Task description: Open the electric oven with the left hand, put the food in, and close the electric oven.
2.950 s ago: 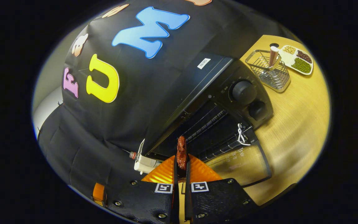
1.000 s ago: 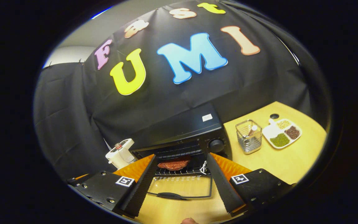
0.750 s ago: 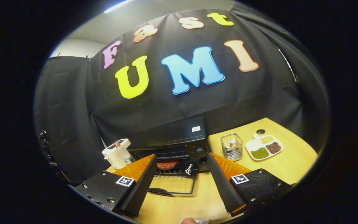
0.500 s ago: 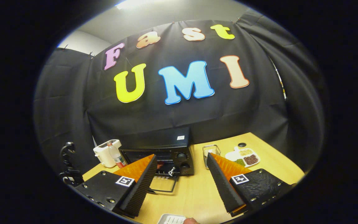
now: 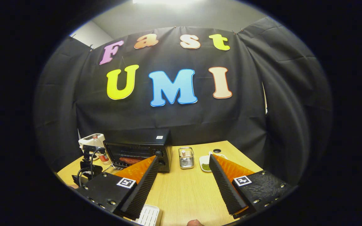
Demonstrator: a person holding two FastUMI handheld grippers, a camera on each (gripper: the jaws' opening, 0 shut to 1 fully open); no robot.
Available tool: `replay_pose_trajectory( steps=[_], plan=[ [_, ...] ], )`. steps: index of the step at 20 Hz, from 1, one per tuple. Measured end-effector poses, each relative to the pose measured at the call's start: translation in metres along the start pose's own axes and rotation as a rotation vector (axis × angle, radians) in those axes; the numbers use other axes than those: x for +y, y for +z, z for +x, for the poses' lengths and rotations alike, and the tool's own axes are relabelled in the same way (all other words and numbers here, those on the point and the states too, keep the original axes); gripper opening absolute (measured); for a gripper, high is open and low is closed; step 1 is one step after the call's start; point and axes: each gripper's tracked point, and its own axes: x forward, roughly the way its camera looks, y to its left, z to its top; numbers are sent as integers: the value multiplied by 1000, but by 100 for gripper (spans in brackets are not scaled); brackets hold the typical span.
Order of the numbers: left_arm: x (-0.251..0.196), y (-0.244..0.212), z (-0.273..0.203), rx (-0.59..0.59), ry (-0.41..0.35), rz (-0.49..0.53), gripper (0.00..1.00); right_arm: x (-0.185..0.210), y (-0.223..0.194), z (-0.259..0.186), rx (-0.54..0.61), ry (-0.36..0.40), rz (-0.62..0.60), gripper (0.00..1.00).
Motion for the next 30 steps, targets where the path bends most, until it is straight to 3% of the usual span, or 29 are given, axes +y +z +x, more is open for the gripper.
replay_pose_trajectory(
  steps=[2,3,4,6,7,9,10,18,25,30],
  plan=[
    [-1,-3,9,10,-6,21,97,-6,-3,-2,14,-16,18,98],
    [-1,-4,12,14,-7,25,92,-7,-4,-4,18,-23,25,98],
    [-1,-4,16,20,-5,24,97,-10,-3,-5,20,-32,31,98],
    [1,1,20,3,2,46,93,-13,-3,-6,19,-42,34,98],
    [2,2,24,-1,8,57,100,-13,-4,-6,19,-43,32,98],
    [4,3,26,1,20,84,97,-13,-4,-6,24,-43,28,98],
    [4,5,28,-14,22,98,100,-13,-3,-6,24,-43,29,98],
    [5,14,19,-39,19,89,97,-9,-1,-2,20,-18,53,98],
    [6,44,-9,-108,5,72,100,-2,-3,8,30,13,67,98],
    [8,72,-24,-160,-5,40,97,7,-3,10,34,39,56,98]
  ],
)
